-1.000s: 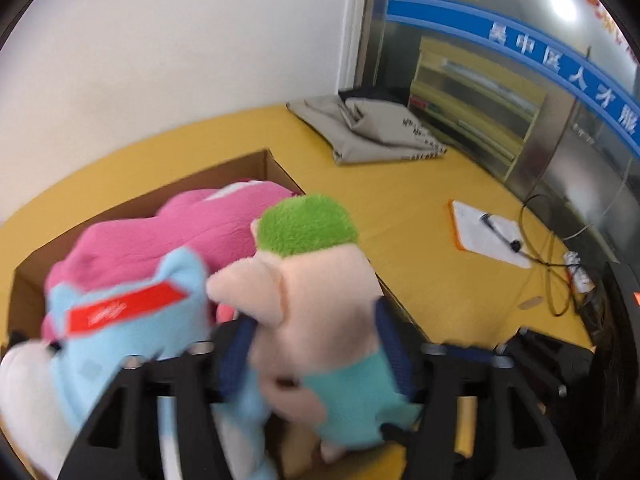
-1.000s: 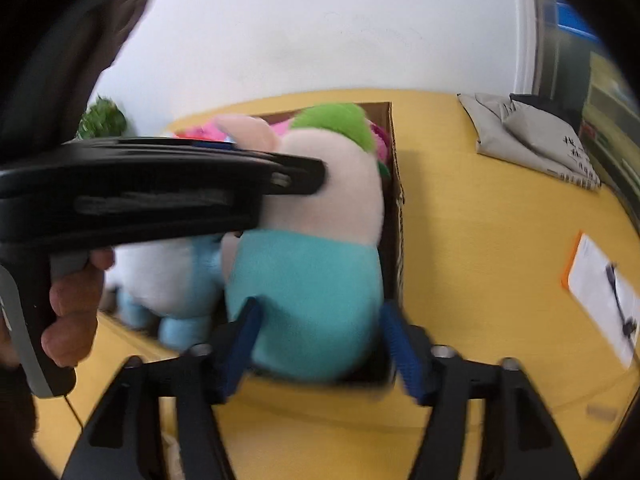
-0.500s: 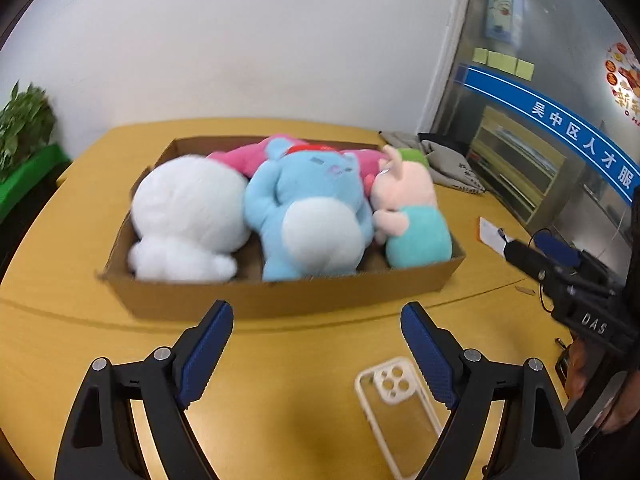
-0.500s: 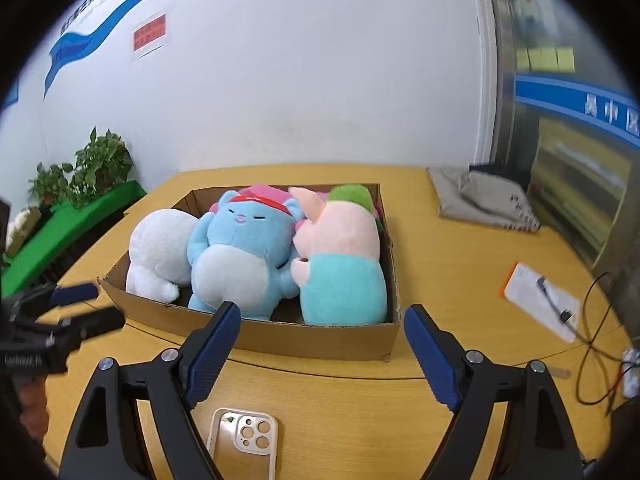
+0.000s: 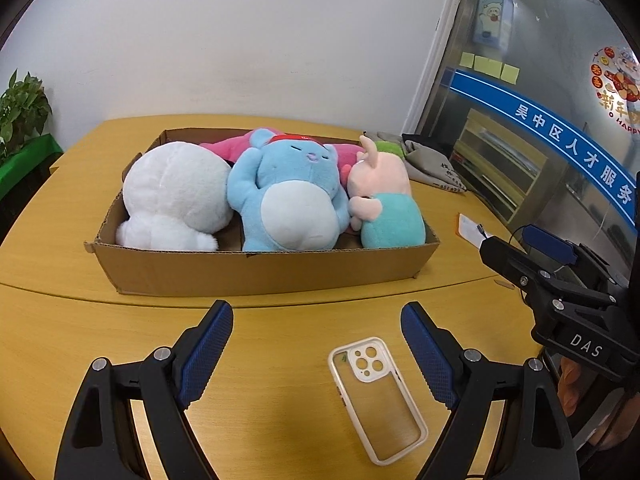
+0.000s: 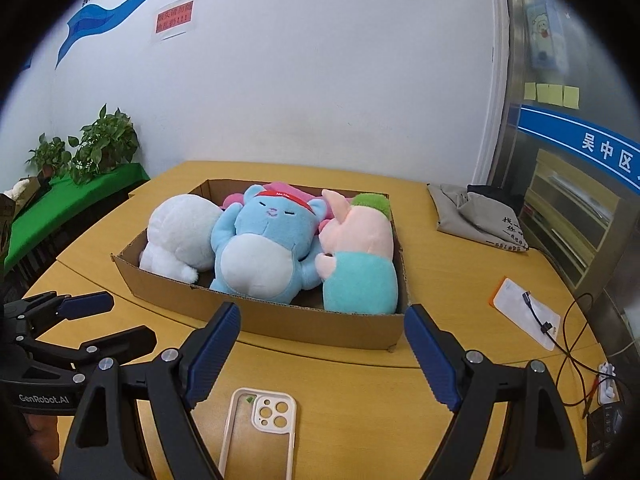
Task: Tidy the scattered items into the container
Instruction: 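Move both grippers to the clear phone case on the table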
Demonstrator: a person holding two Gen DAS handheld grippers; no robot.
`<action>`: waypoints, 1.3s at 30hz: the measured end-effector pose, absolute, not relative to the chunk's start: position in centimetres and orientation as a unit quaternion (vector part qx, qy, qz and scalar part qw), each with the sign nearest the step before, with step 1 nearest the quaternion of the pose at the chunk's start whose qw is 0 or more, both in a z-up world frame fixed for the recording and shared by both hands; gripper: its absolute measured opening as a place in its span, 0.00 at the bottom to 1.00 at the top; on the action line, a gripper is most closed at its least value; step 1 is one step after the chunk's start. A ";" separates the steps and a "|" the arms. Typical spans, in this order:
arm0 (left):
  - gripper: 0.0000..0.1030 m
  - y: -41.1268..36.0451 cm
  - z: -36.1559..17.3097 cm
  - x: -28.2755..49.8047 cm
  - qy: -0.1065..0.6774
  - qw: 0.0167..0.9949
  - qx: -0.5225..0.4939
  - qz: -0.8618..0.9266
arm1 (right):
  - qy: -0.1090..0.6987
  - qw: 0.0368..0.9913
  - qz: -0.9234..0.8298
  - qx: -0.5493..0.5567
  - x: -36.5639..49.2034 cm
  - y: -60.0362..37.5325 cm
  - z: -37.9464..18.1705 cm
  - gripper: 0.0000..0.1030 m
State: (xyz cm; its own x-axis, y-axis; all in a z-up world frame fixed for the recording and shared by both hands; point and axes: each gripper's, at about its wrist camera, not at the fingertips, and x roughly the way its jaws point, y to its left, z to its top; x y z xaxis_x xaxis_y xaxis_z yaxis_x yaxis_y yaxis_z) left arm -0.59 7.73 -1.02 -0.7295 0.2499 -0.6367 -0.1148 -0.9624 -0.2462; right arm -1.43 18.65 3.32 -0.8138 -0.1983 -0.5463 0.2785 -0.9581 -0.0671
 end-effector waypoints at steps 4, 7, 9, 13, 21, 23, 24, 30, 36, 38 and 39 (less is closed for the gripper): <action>0.87 8.0 -1.1 -0.6 -0.096 0.099 -0.356 0.924 | 0.069 0.122 -0.949 0.282 -1.3 19.0 3.1 0.82; 0.87 8.1 -1.2 -0.5 -0.094 0.097 -0.358 0.924 | 0.064 0.122 -0.948 0.286 -1.3 19.3 2.9 0.82; 0.87 8.2 -1.3 -0.5 -0.092 0.097 -0.360 0.923 | 0.063 0.124 -0.948 0.287 -1.3 19.4 2.8 0.82; 0.87 8.6 -1.9 -0.6 -0.092 0.105 -0.372 0.918 | 0.057 0.121 -0.946 0.294 -1.4 20.0 2.3 0.82; 0.87 9.7 -5.9 -2.3 -0.098 0.116 -0.436 0.887 | 0.046 0.148 -0.909 0.387 -0.6 21.4 -4.5 0.80; 0.86 10.1 -7.7 -3.1 -0.103 0.122 -0.463 0.872 | 0.053 0.158 -0.891 0.423 0.0 21.1 -7.3 0.80; 0.86 10.4 -8.5 -3.4 -0.102 0.125 -0.475 0.865 | 0.052 0.160 -0.884 0.436 0.2 21.0 -8.3 0.79; 0.47 13.3 -13.0 -4.6 -0.083 0.148 -0.537 0.826 | 0.064 0.163 -0.854 0.490 1.3 20.5 -13.2 0.74; 0.09 14.1 -13.9 -4.9 -0.068 0.139 -0.540 0.827 | 0.090 0.195 -0.856 0.471 2.2 19.1 -12.8 0.11; 0.09 13.9 -13.9 -4.8 -0.067 0.138 -0.539 0.828 | 0.096 0.201 -0.856 0.467 2.6 18.5 -12.7 0.08; 0.08 13.7 -13.7 -4.7 -0.067 0.136 -0.536 0.831 | 0.097 0.202 -0.856 0.466 2.7 18.3 -12.6 0.08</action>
